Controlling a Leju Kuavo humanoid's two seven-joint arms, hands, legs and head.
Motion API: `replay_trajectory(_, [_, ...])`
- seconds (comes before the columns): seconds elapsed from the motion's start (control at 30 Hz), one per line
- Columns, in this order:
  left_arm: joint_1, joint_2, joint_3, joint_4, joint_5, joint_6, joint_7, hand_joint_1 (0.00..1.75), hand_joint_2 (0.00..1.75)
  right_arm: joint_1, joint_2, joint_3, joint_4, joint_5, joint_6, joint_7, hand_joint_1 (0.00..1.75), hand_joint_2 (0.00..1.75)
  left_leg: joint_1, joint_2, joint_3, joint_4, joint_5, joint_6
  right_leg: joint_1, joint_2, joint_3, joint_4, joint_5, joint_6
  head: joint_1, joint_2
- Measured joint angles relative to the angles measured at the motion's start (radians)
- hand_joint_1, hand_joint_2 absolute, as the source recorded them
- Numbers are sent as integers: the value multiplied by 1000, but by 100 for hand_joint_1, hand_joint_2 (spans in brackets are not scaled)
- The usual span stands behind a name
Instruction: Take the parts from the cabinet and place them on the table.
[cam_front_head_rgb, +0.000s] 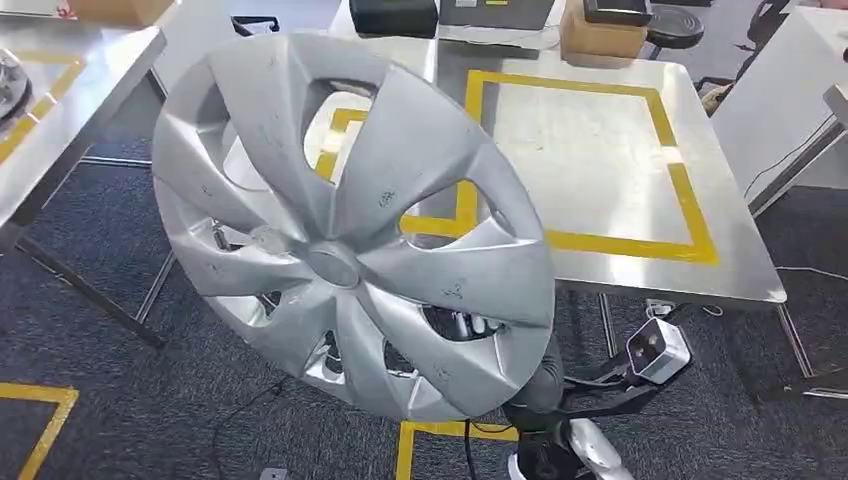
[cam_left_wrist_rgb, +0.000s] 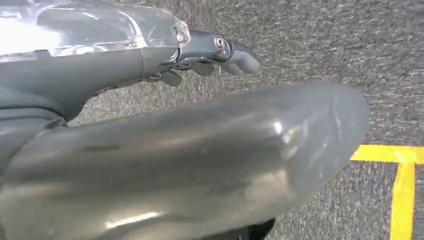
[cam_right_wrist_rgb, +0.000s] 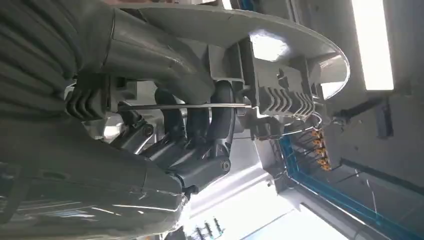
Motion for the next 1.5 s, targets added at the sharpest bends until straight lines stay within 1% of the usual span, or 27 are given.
replay_trajectory(0.17, [-1,4,0,-11,-3,9,-73,0,0,-12,10,0,2,0,0,5,175,175,0,4,-1,1,1,-1,0,2,-5,7,-2,-3,-2,0])
replay_trajectory(0.27, [-2,2,0,-17,-7,11,-88,0,0,-19,11,0,3,-1,-1,5,175,175,0,4,-1,1,1,-1,0,2,-5,9,-3,-4,-3,0])
replay_trajectory(0.4, [-3,0,0,-21,-17,9,-93,0,0,-27,10,0,3,-9,-18,21,175,175,0,4,-1,1,1,-1,0,3,-5,10,-3,-4,-3,0])
replay_trajectory(0.5, [-3,1,0,-24,-16,13,-96,0,0,-39,6,-1,-7,-2,-66,24,175,175,0,4,-1,1,1,-1,0,3,-7,11,-3,-4,-3,0])
replay_trajectory(0.6, [-3,1,0,-24,-3,20,-108,0,0,-55,-6,-14,-45,-21,-136,49,175,175,0,2,-2,1,1,-1,0,3,-8,11,-3,-4,-5,0])
replay_trajectory(0.63, [-3,1,0,-24,0,21,-110,0,0,-57,-12,-19,-58,-27,-147,55,175,175,0,1,-2,1,1,-1,0,2,-8,11,-3,-4,-4,0])
replay_trajectory(0.8, [-3,1,0,-24,2,23,-111,0,0,-62,-30,-32,-105,-33,-156,61,175,175,0,-1,-5,2,1,-2,0,2,-9,12,-3,-4,-5,0])
replay_trajectory(0.87, [-3,0,0,-24,7,16,-114,0,0,-63,-37,-34,-119,-14,-169,61,175,175,0,-3,-5,2,1,-2,0,2,-10,12,-3,-4,-5,0])
replay_trajectory(0.93, [-3,-7,0,-24,9,11,-110,0,0,-62,-47,-35,-138,-10,-193,61,175,175,0,-5,-7,2,1,-2,0,2,-11,12,-3,-4,-5,0])
replay_trajectory(1.03, [-3,-21,0,-24,9,6,-94,0,0,-61,-60,-42,-164,-10,-206,63,175,175,0,-8,-11,2,1,-2,0,0,-14,12,-3,-4,-5,0])
replay_trajectory(1.17, [-3,-28,0,-24,8,3,-60,0,0,-36,-68,-50,-182,6,-206,53,175,175,0,-10,-13,3,1,-3,0,0,-16,12,-3,-4,-5,0])
replay_trajectory(1.27, [-3,-26,0,-24,2,2,-35,0,0,7,-71,-60,-190,46,-182,26,175,175,0,-12,-14,3,1,-3,0,-1,-16,12,-3,-4,-5,0])
replay_trajectory(1.37, [-3,-16,0,-24,0,2,-43,0,0,47,-73,-62,-196,88,-158,5,175,175,1,-12,-14,3,0,-4,0,-2,-17,15,-4,-4,-6,0])
replay_trajectory(1.5, [-3,-3,0,-24,-1,2,-60,0,0,77,-72,-61,-196,111,-146,-3,175,175,0,-11,-14,3,-3,-6,0,-2,-21,21,-4,-4,-6,0])
